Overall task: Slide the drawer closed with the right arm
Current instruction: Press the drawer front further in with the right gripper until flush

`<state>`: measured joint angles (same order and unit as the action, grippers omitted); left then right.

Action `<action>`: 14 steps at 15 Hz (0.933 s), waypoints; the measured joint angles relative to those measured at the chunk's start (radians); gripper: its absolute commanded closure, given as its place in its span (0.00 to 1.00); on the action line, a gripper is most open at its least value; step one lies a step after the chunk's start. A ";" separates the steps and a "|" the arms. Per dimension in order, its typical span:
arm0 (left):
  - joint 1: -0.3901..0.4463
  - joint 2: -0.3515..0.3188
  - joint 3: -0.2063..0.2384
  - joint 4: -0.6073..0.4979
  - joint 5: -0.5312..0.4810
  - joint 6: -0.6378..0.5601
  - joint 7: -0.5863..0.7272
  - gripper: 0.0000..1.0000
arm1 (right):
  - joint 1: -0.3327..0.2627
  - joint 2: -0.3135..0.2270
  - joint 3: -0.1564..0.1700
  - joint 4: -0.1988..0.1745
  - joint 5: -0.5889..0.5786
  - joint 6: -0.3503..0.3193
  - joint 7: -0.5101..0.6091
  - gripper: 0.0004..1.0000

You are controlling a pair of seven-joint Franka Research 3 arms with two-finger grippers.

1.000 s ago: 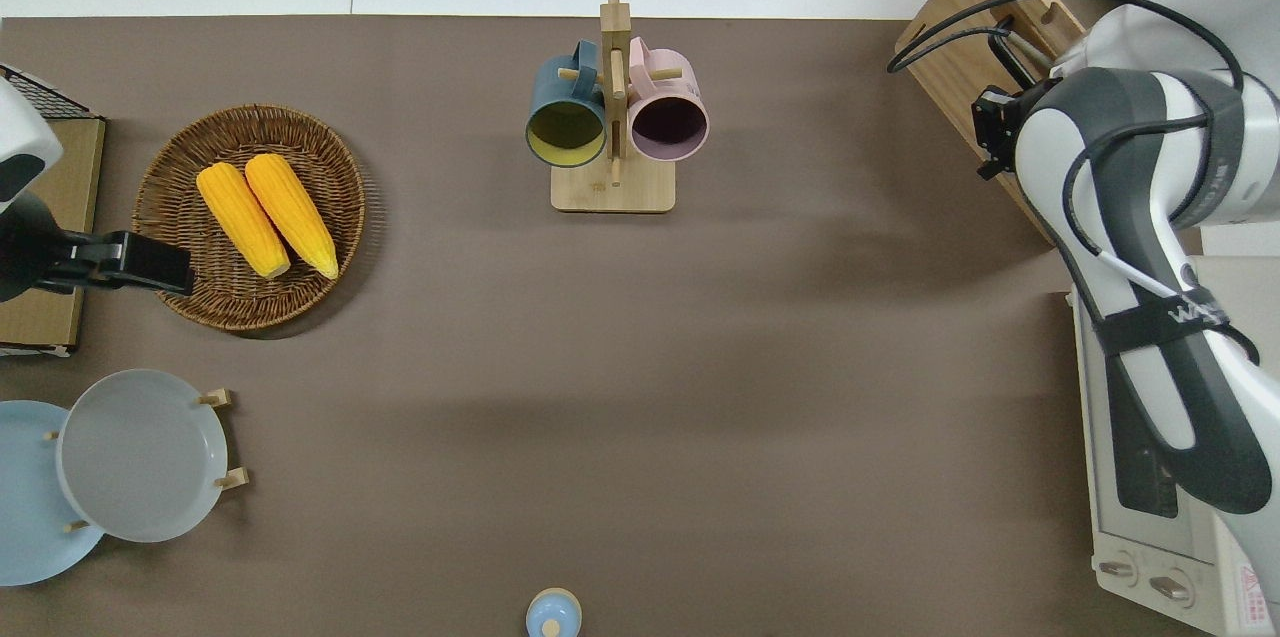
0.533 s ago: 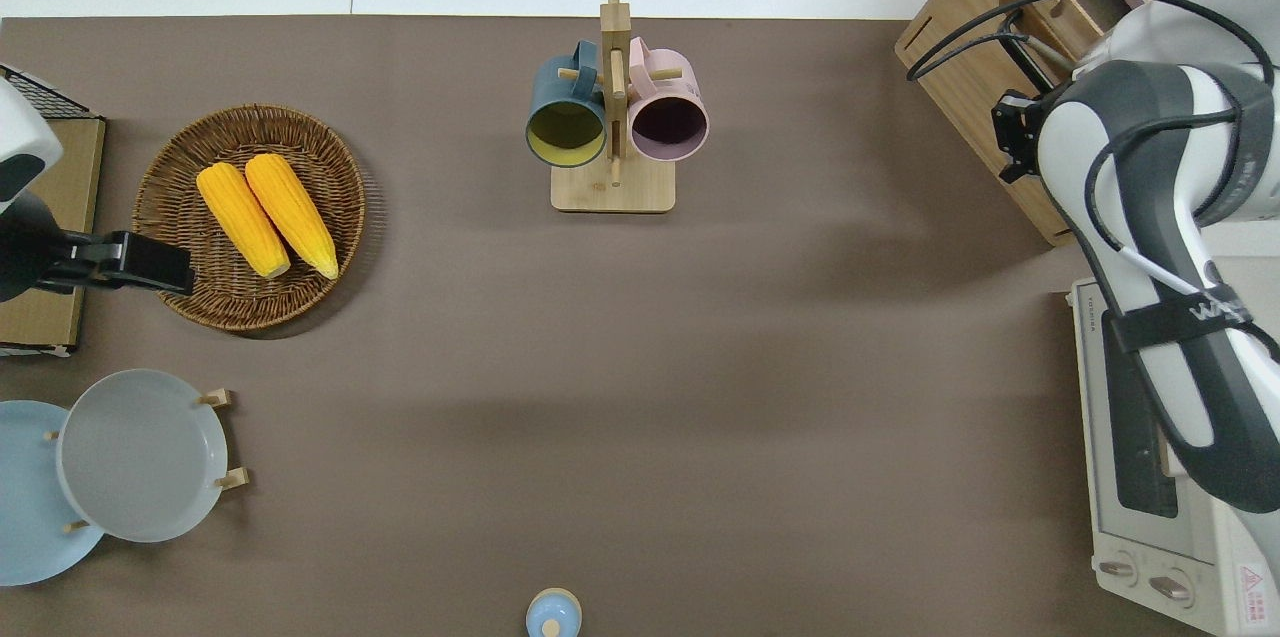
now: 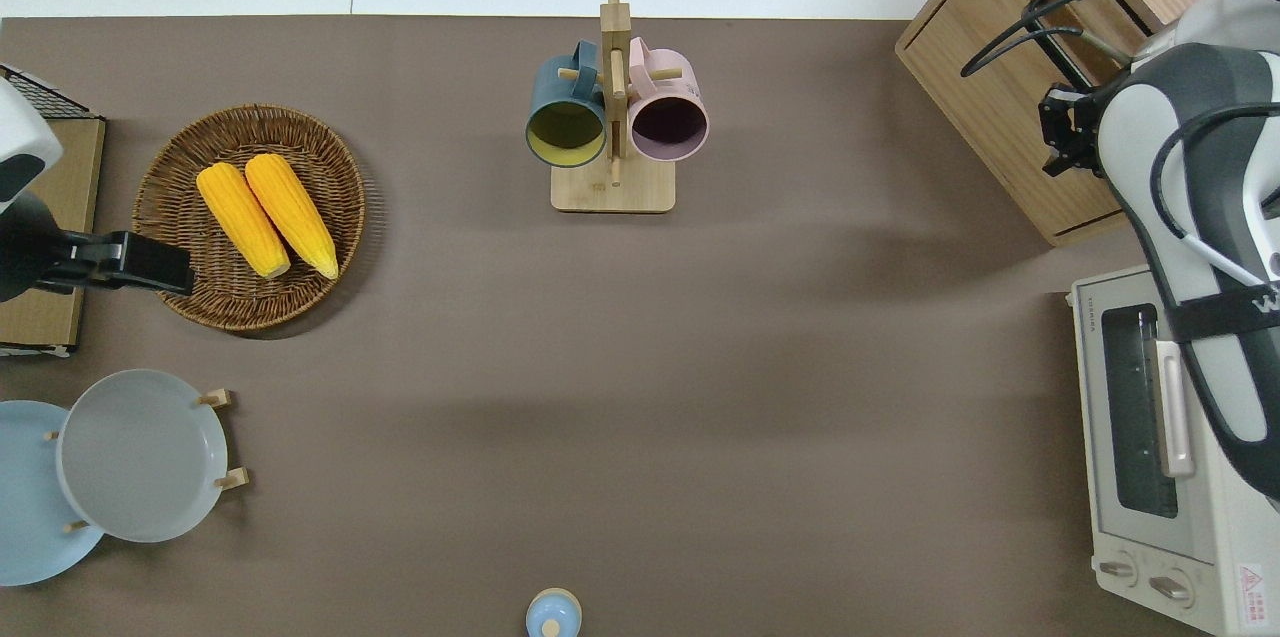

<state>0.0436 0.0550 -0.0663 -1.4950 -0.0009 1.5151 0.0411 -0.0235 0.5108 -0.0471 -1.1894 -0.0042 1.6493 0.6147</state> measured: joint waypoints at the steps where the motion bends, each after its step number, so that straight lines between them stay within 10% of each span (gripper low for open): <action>1: 0.000 0.000 0.000 0.000 0.000 0.000 0.000 0.01 | 0.000 0.000 0.000 0.000 0.000 -0.001 -0.011 1.00; 14: 0.000 0.000 0.000 0.000 0.000 0.000 0.000 0.01 | -0.003 0.001 0.017 0.003 -0.031 -0.004 -0.038 1.00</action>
<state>0.0436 0.0550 -0.0663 -1.4950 -0.0009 1.5151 0.0411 -0.0260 0.5122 -0.0304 -1.1864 -0.0354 1.6456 0.5769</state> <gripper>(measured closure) 0.004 0.991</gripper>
